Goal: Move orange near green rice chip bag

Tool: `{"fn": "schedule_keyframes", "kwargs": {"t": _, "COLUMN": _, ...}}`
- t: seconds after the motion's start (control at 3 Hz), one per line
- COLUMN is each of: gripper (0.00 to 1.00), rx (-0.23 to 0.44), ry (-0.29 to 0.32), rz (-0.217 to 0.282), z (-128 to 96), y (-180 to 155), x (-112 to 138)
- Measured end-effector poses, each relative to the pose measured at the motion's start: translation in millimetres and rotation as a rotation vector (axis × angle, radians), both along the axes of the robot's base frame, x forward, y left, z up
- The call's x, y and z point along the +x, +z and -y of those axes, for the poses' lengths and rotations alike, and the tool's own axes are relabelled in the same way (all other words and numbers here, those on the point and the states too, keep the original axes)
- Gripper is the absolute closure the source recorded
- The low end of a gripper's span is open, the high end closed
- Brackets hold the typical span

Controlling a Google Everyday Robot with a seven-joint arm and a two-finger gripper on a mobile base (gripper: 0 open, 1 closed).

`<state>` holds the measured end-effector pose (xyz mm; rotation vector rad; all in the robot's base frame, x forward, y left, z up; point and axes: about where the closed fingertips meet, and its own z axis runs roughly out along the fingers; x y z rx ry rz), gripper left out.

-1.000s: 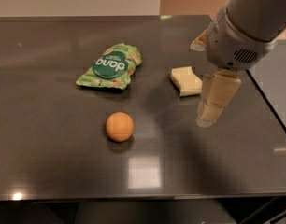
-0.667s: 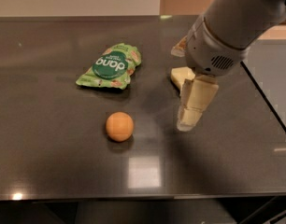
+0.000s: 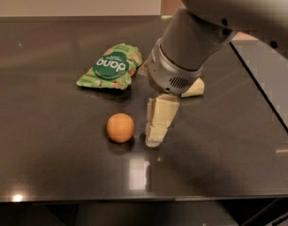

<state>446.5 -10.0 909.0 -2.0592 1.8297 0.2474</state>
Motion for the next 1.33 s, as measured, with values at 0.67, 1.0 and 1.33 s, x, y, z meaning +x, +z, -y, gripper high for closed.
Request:
{"fn": "schedule_keyframes", "kwargs": {"t": 0.67, "gripper": 0.0, "rx": -0.006, "ry": 0.063, "rz": -0.05, "z": -41, "y": -36, "x": 3}}
{"fn": "schedule_keyframes", "kwargs": {"t": 1.0, "gripper": 0.0, "rx": -0.014, "ry": 0.072, "rz": -0.068, "z": -51, "y": -49, "x": 6}}
{"fn": "schedule_keyframes", "kwargs": {"t": 1.33, "gripper": 0.09, "rx": -0.024, "ry": 0.089, "rz": -0.09, "z": -56, "y": -59, "x": 4}}
